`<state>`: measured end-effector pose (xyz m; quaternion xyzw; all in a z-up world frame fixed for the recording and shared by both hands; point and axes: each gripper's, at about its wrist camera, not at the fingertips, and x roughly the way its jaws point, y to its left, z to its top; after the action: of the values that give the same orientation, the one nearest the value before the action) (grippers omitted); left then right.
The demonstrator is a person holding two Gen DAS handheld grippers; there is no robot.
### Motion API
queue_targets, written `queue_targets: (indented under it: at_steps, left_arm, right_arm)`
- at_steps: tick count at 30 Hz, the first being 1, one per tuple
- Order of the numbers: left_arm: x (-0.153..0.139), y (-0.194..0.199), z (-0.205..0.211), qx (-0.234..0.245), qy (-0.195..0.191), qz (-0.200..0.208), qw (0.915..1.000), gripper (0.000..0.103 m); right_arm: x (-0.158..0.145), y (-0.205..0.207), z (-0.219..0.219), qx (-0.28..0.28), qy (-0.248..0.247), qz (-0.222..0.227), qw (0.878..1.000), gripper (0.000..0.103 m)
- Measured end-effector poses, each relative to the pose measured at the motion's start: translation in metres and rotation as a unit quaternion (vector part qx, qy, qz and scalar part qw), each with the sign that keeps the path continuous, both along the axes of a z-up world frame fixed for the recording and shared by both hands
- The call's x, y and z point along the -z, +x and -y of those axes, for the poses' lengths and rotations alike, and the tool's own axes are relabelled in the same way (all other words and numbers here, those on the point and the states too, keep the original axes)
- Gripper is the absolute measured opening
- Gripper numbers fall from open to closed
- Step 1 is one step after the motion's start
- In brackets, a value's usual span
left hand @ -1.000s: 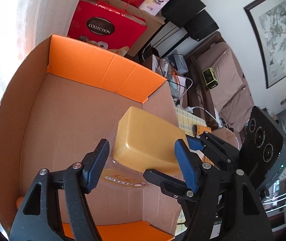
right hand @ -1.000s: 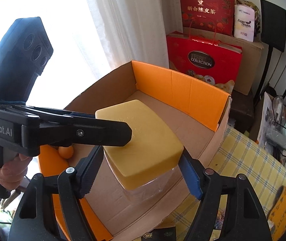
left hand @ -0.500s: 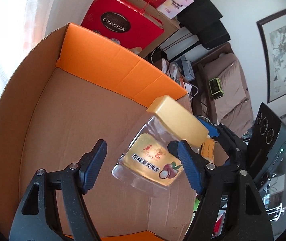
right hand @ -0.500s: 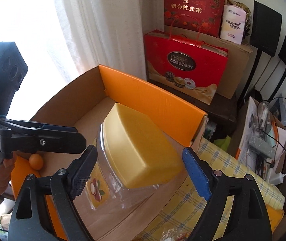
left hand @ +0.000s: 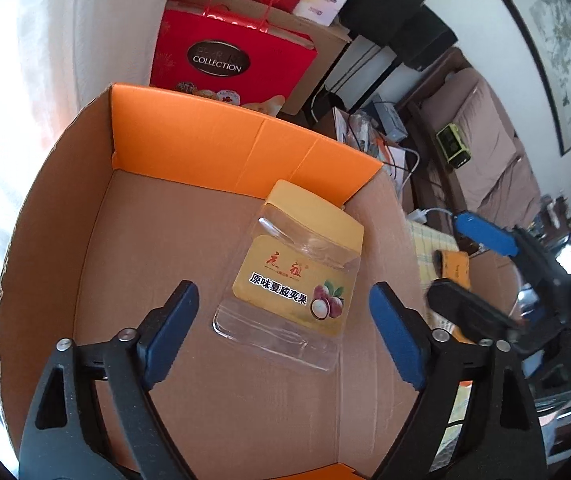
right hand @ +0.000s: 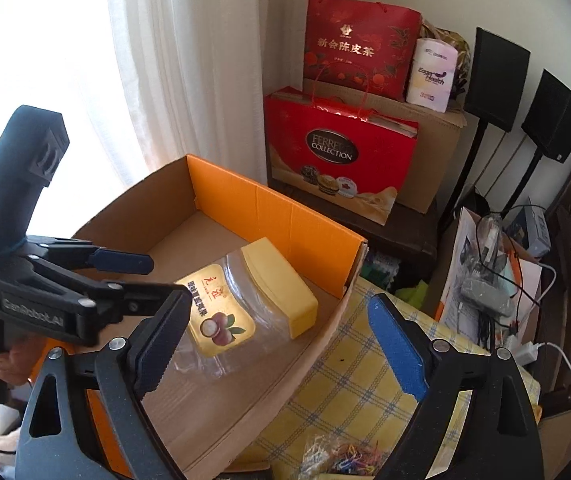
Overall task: Organize objects
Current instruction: 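Lower the jar into the box and open the left tool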
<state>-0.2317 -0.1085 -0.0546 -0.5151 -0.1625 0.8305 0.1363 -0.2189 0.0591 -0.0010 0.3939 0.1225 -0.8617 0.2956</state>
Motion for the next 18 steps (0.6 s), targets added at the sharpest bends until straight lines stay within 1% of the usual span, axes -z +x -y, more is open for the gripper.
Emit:
queue_targets:
  at_steps: [1,2,5,6,7,10,16,18]
  left_arm:
    - [-0.001,0.0,-0.007,0.011,-0.021,-0.003,0.9997,0.091]
    - [-0.002,-0.001,-0.017,0.036,-0.046,-0.007,0.9983,0.092]
    - [0.001,-0.002,-0.039,0.055,-0.117,-0.014,0.9915,0.093]
    - [0.003,-0.002,-0.044,0.058,-0.13,-0.014,0.9897,0.093]
    - [0.005,-0.004,-0.048,0.061,-0.14,-0.013,0.9881,0.093]
    - [0.011,-0.005,-0.056,0.07,-0.152,-0.007,0.9859,0.093]
    - [0.02,-0.008,-0.069,0.086,-0.176,-0.002,0.9806,0.093]
    - [0.024,-0.009,-0.075,0.092,-0.193,-0.001,0.977,0.093]
  right_arm:
    - [-0.005,0.002,-0.007,0.01,-0.01,0.002,1.0,0.101]
    - [-0.01,0.004,-0.015,0.025,-0.019,0.002,1.0,0.103]
    - [-0.02,0.011,-0.036,0.058,-0.036,0.004,0.998,0.103]
    - [-0.022,0.012,-0.043,0.069,-0.041,0.009,0.997,0.103]
    - [-0.022,0.013,-0.048,0.077,-0.045,0.016,0.996,0.103]
    - [-0.021,0.016,-0.063,0.095,-0.051,0.035,0.994,0.103]
    - [-0.016,0.028,-0.078,0.107,-0.043,0.038,0.993,0.103]
    - [-0.014,0.03,-0.08,0.11,-0.043,0.041,0.992,0.103]
